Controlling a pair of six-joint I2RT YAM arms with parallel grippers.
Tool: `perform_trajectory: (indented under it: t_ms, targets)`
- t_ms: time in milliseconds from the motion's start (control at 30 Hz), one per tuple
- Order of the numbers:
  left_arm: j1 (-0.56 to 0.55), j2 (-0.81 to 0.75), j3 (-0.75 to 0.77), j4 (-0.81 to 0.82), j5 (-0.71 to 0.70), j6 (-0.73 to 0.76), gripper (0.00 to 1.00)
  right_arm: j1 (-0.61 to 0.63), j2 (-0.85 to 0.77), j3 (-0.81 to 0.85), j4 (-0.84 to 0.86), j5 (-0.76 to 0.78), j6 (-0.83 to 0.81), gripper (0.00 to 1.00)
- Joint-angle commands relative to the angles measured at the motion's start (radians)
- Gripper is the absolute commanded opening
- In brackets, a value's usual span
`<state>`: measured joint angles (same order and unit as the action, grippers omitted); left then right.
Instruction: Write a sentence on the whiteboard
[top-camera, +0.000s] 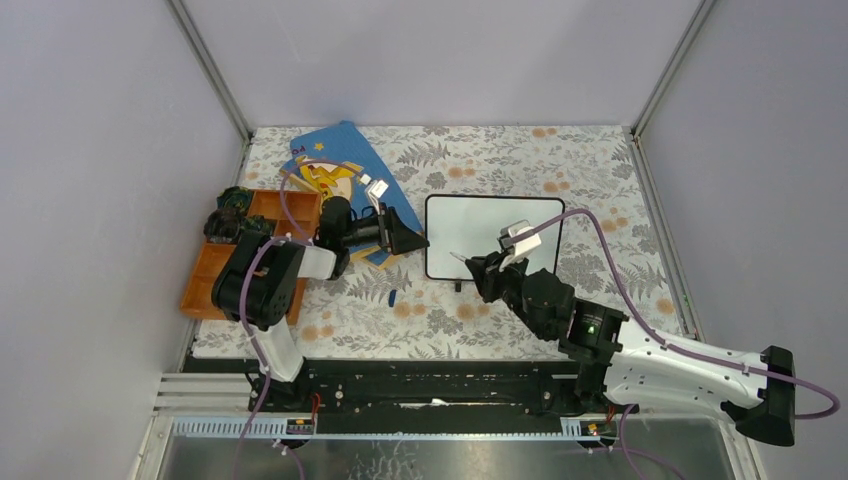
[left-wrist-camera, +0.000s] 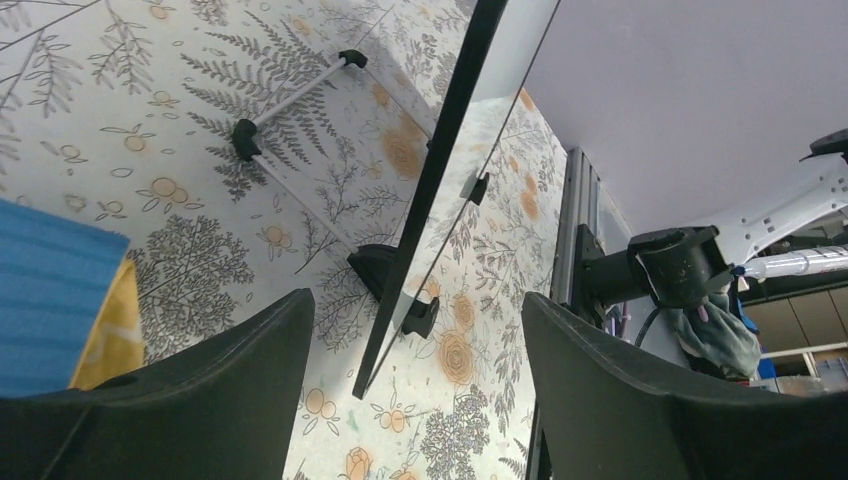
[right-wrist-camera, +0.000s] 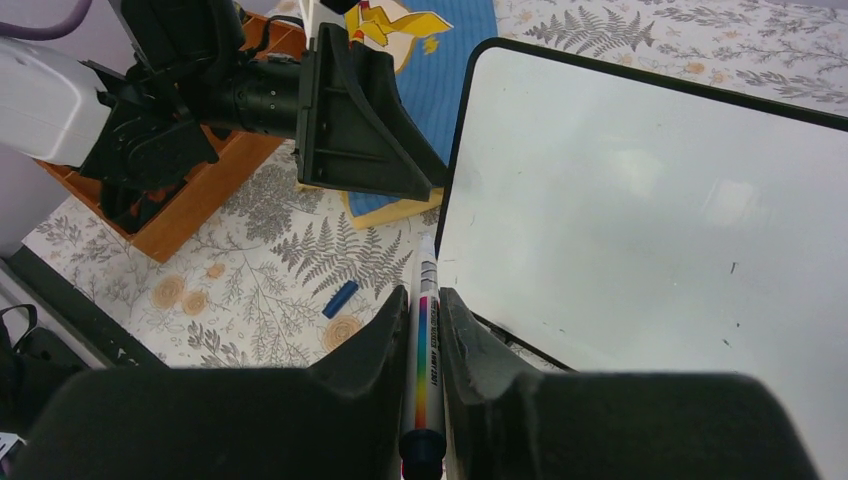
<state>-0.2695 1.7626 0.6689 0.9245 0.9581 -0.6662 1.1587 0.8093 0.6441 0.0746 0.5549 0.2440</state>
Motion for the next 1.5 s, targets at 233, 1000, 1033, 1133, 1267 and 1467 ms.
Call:
perform_trajectory:
  t_ms: [233, 1000, 1033, 1133, 1267, 1467]
  targets:
    - [-0.013, 0.089, 0.035, 0.231, 0.073, -0.076, 0.75, 0.006, 0.061, 0.06, 0.111, -0.03, 0.017, 0.0]
    - [-0.028, 0.16, 0.038, 0.344, 0.075, -0.128, 0.4, 0.006, 0.135, 0.075, 0.156, 0.053, 0.016, 0.0]
    - [-0.028, 0.163, 0.037, 0.344, 0.073, -0.127, 0.4, 0.005, 0.142, 0.076, 0.16, 0.057, 0.014, 0.0]
    - [-0.028, 0.175, 0.041, 0.347, 0.073, -0.131, 0.4, 0.006, 0.156, 0.081, 0.168, 0.06, 0.013, 0.0]
    - [-0.029, 0.193, 0.044, 0.375, 0.074, -0.155, 0.41, 0.005, 0.172, 0.084, 0.174, 0.071, 0.008, 0.0]
    - [-0.034, 0.208, 0.051, 0.4, 0.074, -0.174, 0.43, 0.005, 0.191, 0.083, 0.186, 0.122, -0.009, 0.0]
